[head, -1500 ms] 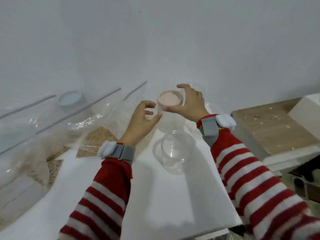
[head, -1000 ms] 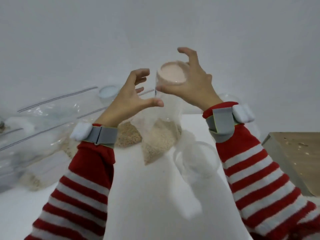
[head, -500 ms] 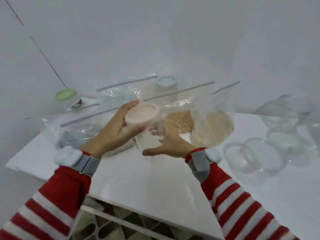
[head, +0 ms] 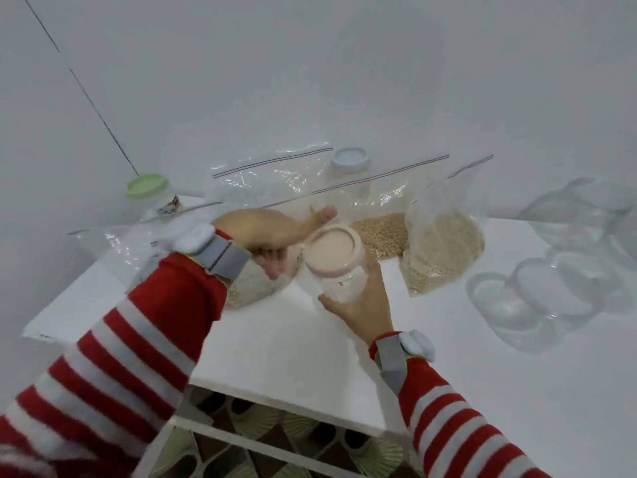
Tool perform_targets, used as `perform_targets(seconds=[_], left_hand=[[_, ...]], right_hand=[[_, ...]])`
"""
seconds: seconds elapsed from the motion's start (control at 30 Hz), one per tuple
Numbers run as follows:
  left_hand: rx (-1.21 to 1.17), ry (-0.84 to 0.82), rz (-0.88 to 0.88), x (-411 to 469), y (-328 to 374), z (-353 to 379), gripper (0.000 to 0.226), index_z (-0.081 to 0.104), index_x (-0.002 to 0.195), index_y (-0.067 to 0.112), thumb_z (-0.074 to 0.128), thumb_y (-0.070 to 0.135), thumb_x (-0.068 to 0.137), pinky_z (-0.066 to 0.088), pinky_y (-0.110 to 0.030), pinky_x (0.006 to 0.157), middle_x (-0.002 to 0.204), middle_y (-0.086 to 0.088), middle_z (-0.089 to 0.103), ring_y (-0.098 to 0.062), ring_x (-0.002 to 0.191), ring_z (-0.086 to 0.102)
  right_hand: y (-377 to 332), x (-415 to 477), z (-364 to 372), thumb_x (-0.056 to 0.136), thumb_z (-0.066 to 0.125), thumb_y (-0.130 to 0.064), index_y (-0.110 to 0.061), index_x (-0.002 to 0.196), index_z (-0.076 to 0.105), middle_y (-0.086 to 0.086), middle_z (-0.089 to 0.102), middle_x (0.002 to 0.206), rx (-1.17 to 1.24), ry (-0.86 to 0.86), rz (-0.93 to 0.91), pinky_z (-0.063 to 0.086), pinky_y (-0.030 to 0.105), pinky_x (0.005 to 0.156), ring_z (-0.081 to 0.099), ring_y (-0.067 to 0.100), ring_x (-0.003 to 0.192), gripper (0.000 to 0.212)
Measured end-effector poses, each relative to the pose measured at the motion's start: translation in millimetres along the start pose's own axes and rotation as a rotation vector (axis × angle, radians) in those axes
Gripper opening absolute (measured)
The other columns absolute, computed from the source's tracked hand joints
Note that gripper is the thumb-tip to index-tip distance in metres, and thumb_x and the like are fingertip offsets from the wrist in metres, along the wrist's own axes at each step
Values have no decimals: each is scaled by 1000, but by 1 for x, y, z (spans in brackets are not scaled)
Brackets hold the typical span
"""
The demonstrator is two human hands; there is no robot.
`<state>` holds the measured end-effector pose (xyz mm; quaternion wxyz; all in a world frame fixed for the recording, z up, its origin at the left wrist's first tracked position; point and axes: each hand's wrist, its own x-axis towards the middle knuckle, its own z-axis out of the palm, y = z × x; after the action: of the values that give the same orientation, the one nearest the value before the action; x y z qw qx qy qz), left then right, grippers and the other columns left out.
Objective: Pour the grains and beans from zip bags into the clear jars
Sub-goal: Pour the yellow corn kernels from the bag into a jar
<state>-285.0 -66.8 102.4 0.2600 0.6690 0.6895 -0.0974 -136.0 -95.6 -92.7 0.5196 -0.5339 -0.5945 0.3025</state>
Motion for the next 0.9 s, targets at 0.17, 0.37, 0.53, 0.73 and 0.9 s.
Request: perform_targets(seconds=[0.17,0.37,0.53,0.73,0.9], left_hand=[[388,97,684,17,-29,23,121,7,147,45,89,41,58,34,-45,111,152,5,15,-25,138,29],[113,161,586,15,-22,13,86,30,134,35,81,50,66,56,-37,80,116,4,52,-16,90,63],[-937,275,575,24,-58,54,73,36,129,31,83,17,75,57,-22,73,123,-9,52,-9,89,71],[-764,513,352,62,-85,175,72,39,102,25,93,40,57,45,-22,89,122,7,52,-12,111,53],[-362,659,175,81,-80,195,90,53,114,17,57,82,51,30,-28,78,98,8,51,-17,99,47]], right_hand=[[-4,7,-14,62,93,-32,-42,143,12,-30,32,139,-9,-299,-63,29,5,104,33,-19,127,114],[-6,13,-12,62,93,-30,-45,140,17,-24,36,138,-29,-340,-91,27,-2,97,34,-22,124,110],[10,18,-22,56,93,-44,-30,142,25,-15,44,137,47,-77,24,33,21,112,43,4,129,110],[23,24,-25,53,93,-51,-47,139,17,-2,38,146,16,-142,58,30,46,117,37,14,138,114],[21,30,-17,55,93,-45,-23,149,15,3,35,148,-11,-153,81,29,43,118,35,16,138,125]])
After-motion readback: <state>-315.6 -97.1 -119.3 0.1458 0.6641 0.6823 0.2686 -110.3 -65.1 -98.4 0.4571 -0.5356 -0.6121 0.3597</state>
